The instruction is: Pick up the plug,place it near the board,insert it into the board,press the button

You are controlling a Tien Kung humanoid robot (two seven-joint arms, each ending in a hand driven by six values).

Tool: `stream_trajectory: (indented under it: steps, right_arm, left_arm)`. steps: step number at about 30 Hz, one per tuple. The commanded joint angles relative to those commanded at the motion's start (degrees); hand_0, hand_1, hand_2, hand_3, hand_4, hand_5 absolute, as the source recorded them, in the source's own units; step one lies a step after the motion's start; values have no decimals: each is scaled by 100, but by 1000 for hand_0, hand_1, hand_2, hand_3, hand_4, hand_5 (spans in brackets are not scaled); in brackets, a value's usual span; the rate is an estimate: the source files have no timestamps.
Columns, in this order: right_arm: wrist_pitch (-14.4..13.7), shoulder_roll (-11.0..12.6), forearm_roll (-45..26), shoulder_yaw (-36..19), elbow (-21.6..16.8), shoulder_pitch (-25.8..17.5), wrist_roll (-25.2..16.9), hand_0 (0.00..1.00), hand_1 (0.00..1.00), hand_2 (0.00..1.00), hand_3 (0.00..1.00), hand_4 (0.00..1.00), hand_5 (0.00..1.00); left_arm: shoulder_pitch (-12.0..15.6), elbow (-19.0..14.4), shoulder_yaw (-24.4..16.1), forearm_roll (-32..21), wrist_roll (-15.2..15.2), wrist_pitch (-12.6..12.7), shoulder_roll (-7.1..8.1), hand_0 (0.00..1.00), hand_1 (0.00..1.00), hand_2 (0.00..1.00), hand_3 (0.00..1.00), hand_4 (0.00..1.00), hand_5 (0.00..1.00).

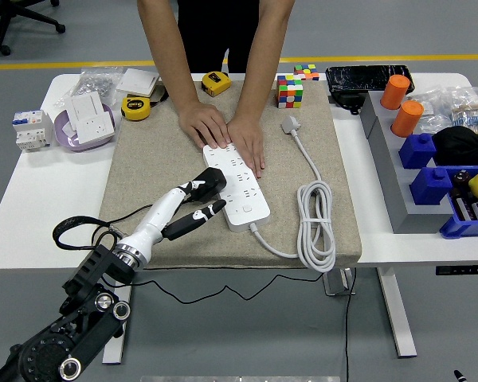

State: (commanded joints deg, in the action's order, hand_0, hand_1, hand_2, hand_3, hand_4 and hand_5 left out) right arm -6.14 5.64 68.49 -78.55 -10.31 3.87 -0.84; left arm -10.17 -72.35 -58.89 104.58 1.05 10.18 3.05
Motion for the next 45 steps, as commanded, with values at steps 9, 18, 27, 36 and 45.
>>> stream_trajectory:
  steps: [9,18,27,36,45]
  right_arm:
    - [16,14,-14,56,0,19,3,759,765,752,801,998,936]
    - [22,10,-10,67,0,15,7,759,765,751,800,998,936]
    - [22,12,2,59,0,22,10,759,766,751,799,998,936]
    - [13,15,1,52,0,43,11,759,765,751,799,998,937]
    - [15,13,19,15,0,30,15,759,765,751,800,998,937]
  left_arm:
    - [-179,126,66,389,-39,31,-163,998,946,896,834,998,998]
    - [-253,189,107,584,-80,35,-241,998,941,890,829,998,998]
    - [-406,351,151,808,-173,11,-296,998,940,889,828,998,998]
    - [-595,433,193,1048,-216,-2,-305,998,939,888,829,998,998]
    - [-691,108,204,1650,-371,124,-247,998,944,885,823,998,998]
